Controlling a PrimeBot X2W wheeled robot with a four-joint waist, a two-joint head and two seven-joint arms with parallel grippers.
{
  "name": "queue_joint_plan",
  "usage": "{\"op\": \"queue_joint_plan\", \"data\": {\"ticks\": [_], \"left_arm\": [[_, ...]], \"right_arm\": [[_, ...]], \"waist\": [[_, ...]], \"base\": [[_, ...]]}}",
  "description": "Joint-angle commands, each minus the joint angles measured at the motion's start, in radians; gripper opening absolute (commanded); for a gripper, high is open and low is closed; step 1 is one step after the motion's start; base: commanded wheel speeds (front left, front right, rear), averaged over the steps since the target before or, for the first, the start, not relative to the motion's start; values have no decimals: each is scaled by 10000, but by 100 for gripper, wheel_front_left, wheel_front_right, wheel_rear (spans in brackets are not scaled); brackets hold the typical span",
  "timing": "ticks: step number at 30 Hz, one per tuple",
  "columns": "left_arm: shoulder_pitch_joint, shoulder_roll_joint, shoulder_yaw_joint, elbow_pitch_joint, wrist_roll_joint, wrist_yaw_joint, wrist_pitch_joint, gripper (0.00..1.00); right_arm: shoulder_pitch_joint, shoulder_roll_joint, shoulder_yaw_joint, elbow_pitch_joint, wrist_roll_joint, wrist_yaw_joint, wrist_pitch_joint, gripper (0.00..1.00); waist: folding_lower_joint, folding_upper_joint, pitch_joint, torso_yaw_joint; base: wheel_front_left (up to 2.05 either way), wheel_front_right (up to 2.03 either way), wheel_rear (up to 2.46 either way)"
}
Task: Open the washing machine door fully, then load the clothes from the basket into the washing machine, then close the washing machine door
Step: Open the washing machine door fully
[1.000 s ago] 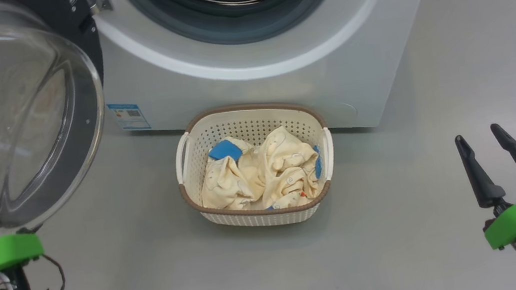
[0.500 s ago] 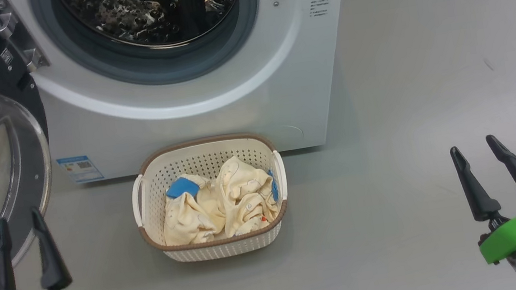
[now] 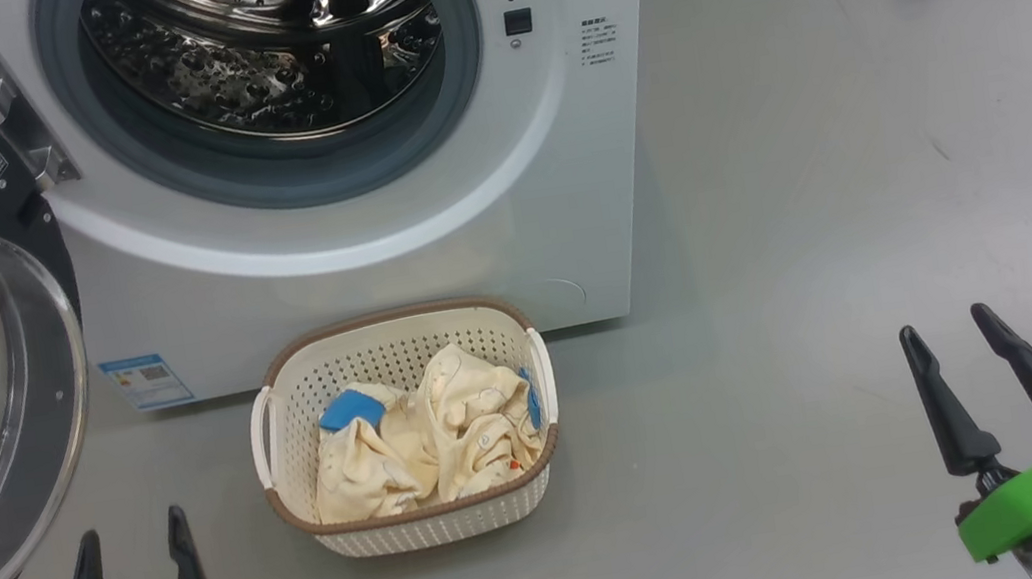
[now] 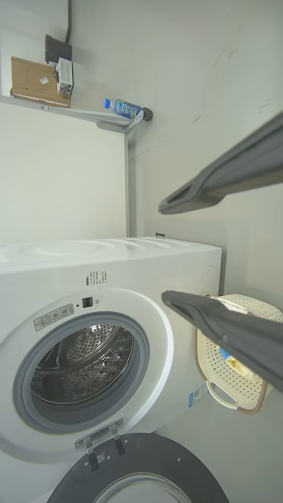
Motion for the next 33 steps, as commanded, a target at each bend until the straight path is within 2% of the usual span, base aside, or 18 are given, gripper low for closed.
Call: {"op": "queue_joint_plan", "data": {"ticks": [1,7,13,33], "left_arm": [[-210,148,292,-396,86,27,-30,100],[18,184,74,-322,136,-88,-226,100],[174,101,82,-126,198,138,-451,100],[124,115,-15,41,114,365,-567,100]], "right_arm": [[-177,-149,100,-393,-37,-4,-115,100],[-74,-128,71,-479,-64,-4,-116,100],[-7,-64,57,-491,-100,-4,-116,100],[18,47,23,-596,-246,-4,-118,100]], "waist": [[0,-1,-5,-4],[0,-1,1,-10],[0,-1,-36,-40],[0,-1,61,107]], "base": [[0,0,0],[0,0,0],[0,0,0],[0,0,0]]}}
